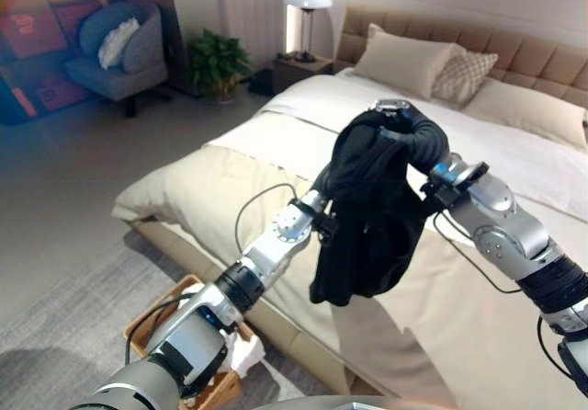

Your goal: Pick up clothes into the bucket

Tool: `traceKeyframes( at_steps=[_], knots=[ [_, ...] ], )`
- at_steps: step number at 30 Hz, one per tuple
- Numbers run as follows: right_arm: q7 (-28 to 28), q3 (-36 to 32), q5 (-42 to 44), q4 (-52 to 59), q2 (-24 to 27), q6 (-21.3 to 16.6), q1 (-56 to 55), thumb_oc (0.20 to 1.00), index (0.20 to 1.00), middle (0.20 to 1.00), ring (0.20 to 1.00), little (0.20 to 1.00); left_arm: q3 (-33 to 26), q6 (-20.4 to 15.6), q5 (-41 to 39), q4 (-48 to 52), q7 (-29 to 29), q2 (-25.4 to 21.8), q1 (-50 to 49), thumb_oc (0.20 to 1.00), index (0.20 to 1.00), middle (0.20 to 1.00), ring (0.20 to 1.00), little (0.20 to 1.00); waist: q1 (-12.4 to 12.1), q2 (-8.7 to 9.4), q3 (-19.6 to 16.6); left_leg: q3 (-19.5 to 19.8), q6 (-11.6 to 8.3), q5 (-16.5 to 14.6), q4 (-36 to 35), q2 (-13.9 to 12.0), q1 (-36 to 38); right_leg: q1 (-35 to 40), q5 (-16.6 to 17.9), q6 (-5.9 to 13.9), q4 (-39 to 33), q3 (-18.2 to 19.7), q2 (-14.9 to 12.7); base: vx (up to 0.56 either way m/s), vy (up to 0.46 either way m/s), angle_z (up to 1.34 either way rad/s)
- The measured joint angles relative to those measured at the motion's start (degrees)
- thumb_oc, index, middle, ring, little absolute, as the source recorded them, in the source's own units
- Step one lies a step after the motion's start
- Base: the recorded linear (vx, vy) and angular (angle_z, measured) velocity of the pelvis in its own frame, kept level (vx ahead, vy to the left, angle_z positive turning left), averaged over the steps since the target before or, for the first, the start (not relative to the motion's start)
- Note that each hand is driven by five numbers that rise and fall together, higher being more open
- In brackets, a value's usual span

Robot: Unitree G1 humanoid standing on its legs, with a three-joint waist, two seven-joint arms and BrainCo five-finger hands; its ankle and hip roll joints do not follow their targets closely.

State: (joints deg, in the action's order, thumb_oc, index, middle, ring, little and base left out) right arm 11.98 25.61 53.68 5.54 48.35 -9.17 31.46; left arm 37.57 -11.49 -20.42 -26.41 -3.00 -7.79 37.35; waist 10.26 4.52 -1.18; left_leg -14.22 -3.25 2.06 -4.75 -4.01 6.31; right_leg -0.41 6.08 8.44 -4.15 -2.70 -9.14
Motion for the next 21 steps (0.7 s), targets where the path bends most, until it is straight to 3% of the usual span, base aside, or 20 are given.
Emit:
traceKeyframes(
  at_steps=[2, 3, 4, 5, 14, 21],
  knots=[
    [0.0, 0.0, 0.0, 0.2, 0.0, 0.1, 0.0, 0.2, 0.2, 0.2, 0.2, 0.2, 0.3, 0.1, 1.2, -2.1, -0.3, 0.9, 0.0, 1.0, 1.0, 1.0, 1.0, 1.0, 0.1, 0.01, 0.0, -0.1, 0.0, 0.0, 0.0, 0.0, -0.1, -0.3, 0.0, 0.0, 0.1, 0.2, 0.0, 0.0, -0.004, -0.02],
    [-0.1, 0.0, 0.0, 0.2, 0.0, 0.1, 0.0, 0.2, 0.2, 0.2, 0.2, 0.2, 1.0, 0.4, 1.1, -3.3, -0.4, 1.7, 0.0, 0.57, 0.57, 0.57, 0.57, 0.57, 0.0, 0.0, 0.0, -0.2, 0.0, 0.0, 0.0, 0.0, -0.1, -0.4, 0.0, 0.0, 0.2, 0.4, 0.0, 0.0, -0.003, -0.04],
    [-0.1, 0.1, 0.0, 0.2, 0.0, 0.1, 0.0, 0.2, 0.2, 0.2, 0.2, 0.2, 1.6, 0.6, 1.1, -3.5, -0.4, 1.8, 0.0, 0.57, 0.57, 0.57, 0.57, 0.57, 0.0, 0.0, 0.0, -0.3, 0.0, 0.0, -0.1, 0.0, -0.2, -0.6, 0.0, 0.0, 0.4, 0.4, 0.0, 0.01, 0.002, -0.05],
    [-0.2, 0.1, 0.0, 0.2, 0.0, 0.1, 0.0, 0.2, 0.2, 0.2, 0.2, 0.2, 2.4, 1.0, 0.9, -3.5, 0.3, 1.8, 0.0, 0.2, 0.2, 0.2, 0.2, 0.2, -0.1, 0.0, 0.0, -0.4, 0.0, 0.0, -0.1, 0.1, -0.4, -0.8, 0.0, -0.02, 0.4, 0.5, 0.0, 0.01, 0.003, -0.04],
    [-1.0, 0.1, 0.0, 0.1, 2.1, 0.1, 0.0, 0.2, 0.2, 0.2, 0.2, 0.2, 4.5, 1.2, -5.6, -0.9, 5.3, -0.4, -1.5, 0.2, 0.2, 0.2, 0.2, 0.2, 0.0, 0.0, 0.0, -0.6, 0.0, 0.0, -0.2, 0.0, -0.2, -0.8, 0.0, -0.02, 0.4, 0.6, 0.0, 0.0, 0.0, 0.0],
    [-0.9, -2.4, 0.0, 0.0, 2.2, 0.0, -1.5, 0.2, 0.2, 0.2, 0.2, 0.2, 0.3, 0.9, -9.4, 7.4, 6.7, -7.5, -9.1, 0.2, 0.2, 0.2, 0.2, 0.2, -0.4, -0.06, 0.0, -0.6, 0.02, 0.0, -0.2, -0.2, 0.0, -0.5, -0.1, 0.2, 0.3, 0.5, 0.0, 0.0, 0.0, 0.0]
  ],
)
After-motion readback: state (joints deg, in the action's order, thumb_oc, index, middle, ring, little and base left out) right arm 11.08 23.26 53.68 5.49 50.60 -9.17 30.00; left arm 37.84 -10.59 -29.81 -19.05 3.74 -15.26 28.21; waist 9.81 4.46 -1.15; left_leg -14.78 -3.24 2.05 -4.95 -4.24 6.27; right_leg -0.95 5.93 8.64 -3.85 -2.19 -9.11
